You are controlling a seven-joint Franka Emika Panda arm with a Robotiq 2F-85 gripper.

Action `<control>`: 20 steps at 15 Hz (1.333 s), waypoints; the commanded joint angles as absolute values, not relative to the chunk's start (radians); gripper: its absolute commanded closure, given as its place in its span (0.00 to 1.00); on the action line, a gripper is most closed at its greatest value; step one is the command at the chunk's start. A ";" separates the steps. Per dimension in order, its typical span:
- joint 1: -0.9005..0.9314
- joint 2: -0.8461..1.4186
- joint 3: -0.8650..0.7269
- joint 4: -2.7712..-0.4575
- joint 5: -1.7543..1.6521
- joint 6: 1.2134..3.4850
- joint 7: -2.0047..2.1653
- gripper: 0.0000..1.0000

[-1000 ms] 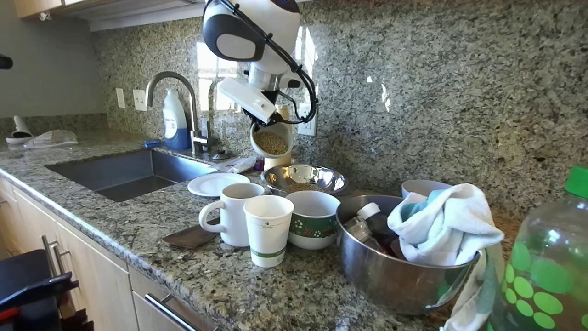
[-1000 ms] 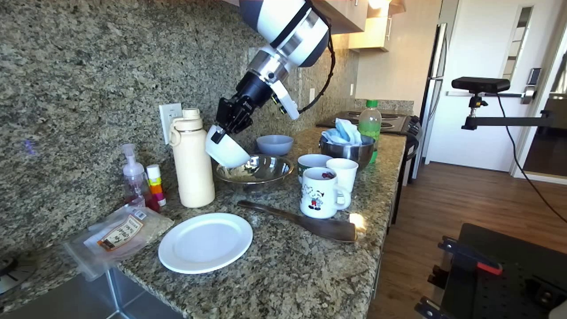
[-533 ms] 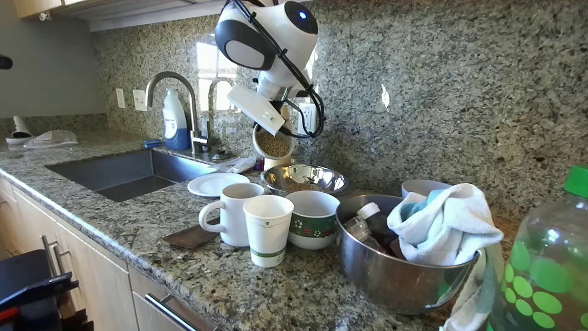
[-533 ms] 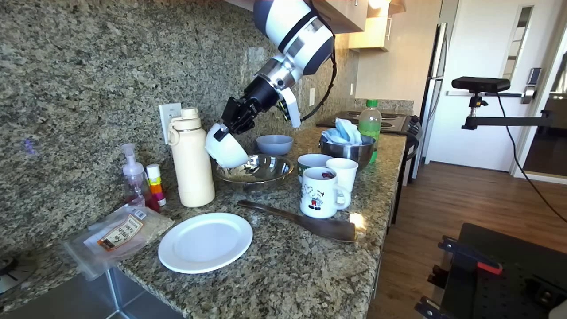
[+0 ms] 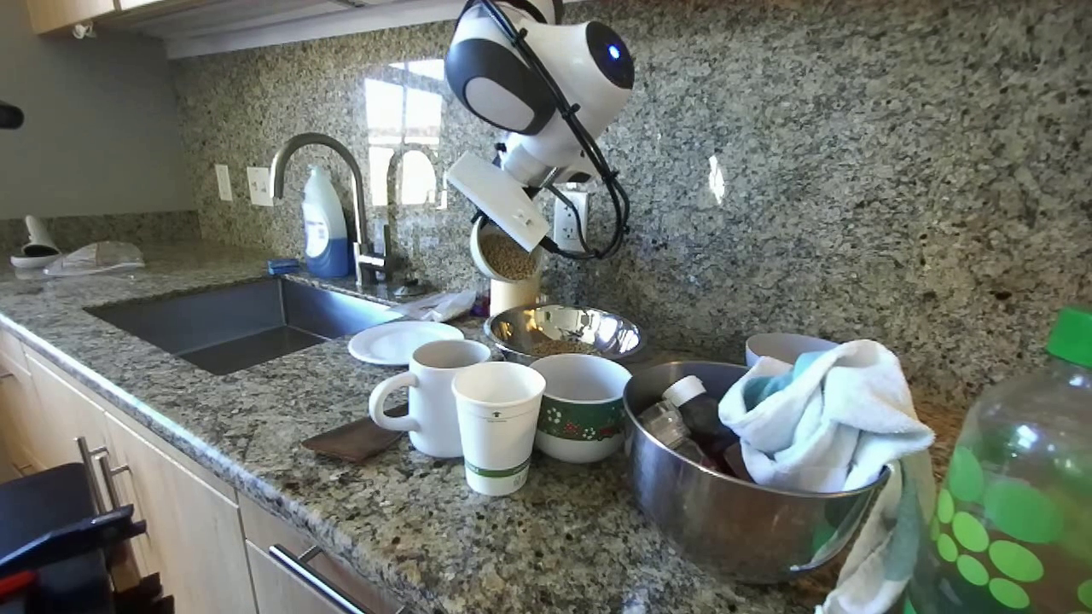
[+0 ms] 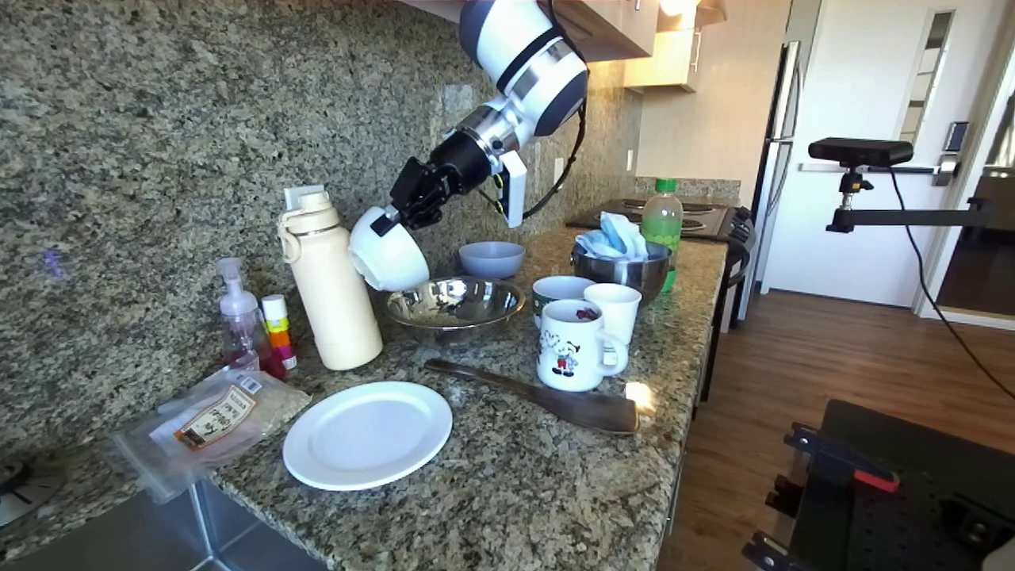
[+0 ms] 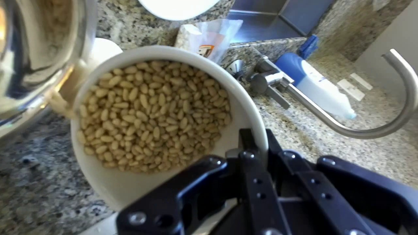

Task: Pour some contents from the white bowl into the silver dish then put the bowl on the white plate

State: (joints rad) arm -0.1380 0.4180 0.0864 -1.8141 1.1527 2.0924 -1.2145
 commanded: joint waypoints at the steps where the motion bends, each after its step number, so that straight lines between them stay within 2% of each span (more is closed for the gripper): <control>1: -0.144 0.482 0.067 -1.679 1.148 1.916 -1.254 0.98; 9: -0.153 0.563 0.033 -1.561 1.160 1.817 -1.234 0.98; 20: -0.197 0.577 0.025 -1.558 1.188 1.811 -1.247 0.98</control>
State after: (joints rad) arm -0.1885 0.5762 0.0283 -1.5812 1.1619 1.8526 -1.2351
